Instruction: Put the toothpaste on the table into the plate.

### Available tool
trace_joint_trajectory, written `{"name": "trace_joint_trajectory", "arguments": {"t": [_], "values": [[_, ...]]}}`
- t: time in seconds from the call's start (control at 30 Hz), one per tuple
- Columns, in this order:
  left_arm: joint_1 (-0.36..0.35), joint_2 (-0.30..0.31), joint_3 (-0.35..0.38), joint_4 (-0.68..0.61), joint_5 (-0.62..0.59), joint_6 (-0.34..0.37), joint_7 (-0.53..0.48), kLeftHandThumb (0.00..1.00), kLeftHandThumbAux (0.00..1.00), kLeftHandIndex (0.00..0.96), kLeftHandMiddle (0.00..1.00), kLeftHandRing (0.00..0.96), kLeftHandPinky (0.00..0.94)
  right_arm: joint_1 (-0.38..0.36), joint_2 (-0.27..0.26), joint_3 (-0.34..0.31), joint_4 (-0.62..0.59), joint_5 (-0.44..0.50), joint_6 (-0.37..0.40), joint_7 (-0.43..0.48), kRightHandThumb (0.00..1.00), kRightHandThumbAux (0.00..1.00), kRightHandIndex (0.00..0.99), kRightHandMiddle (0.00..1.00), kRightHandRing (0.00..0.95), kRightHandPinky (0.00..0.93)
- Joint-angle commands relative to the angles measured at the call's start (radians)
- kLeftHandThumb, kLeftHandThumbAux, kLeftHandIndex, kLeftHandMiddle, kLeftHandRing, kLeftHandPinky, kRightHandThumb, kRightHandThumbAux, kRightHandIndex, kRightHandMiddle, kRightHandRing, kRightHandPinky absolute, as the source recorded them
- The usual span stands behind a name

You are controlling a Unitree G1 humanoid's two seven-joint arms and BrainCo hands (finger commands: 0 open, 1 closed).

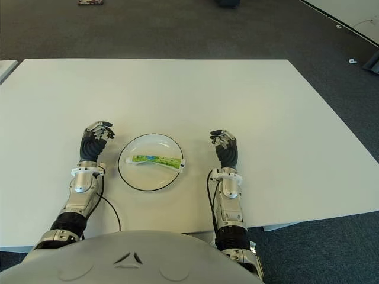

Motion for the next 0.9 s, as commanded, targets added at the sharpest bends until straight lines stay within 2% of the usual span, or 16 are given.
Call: {"name": "trace_joint_trajectory", "arguments": {"t": [0.03, 0.5, 0.9], "values": [[0.03, -0.002, -0.006, 0.046, 0.02, -0.002, 0.007, 0.702, 0.717, 0.43, 0.612, 0.618, 0.595, -0.001, 0.006, -0.001, 0.002, 0.008, 0.012, 0.002, 0.708, 0.732, 0.425, 0.435, 0.419, 0.426], [0.035, 0.003, -0.006, 0.055, 0.014, -0.011, -0.005, 0.7, 0.718, 0.43, 0.596, 0.606, 0.585, 0.001, 0.007, 0.003, 0.0, 0.008, 0.001, 0.008, 0.708, 0.731, 0.425, 0.429, 0.411, 0.411], [0.031, -0.002, -0.007, 0.067, 0.034, -0.036, 0.036, 0.701, 0.718, 0.43, 0.608, 0.611, 0.582, 0.006, 0.01, 0.006, -0.006, 0.013, -0.003, 0.018, 0.707, 0.731, 0.425, 0.422, 0.411, 0.419]]}}
